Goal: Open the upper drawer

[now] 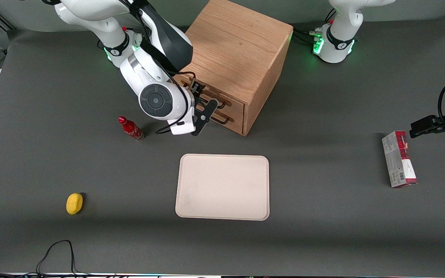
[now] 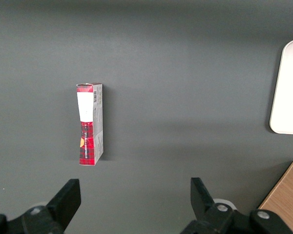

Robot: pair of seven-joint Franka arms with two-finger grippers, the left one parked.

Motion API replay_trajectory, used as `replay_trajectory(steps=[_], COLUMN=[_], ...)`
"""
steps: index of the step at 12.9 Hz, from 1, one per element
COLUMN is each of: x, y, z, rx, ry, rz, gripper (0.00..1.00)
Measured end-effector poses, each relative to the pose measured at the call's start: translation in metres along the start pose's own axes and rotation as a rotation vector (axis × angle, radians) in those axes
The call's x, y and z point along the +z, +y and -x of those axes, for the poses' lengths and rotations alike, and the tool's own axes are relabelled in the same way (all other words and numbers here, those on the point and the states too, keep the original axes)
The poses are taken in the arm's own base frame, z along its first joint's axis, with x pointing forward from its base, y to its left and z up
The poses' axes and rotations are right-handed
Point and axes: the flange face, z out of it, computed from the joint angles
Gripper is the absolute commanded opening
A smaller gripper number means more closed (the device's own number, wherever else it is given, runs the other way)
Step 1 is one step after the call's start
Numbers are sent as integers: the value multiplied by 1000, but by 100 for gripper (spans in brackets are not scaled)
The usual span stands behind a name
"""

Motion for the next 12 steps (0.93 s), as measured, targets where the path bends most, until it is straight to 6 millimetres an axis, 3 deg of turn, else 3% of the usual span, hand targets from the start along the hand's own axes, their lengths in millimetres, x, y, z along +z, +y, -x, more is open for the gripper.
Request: replay_trajectory(steps=[5,12], x=[25,31], y=[10,11], z=[-4,-5], rx=[17,19], ry=[2,4], rz=[0,0], gripper=[100,100])
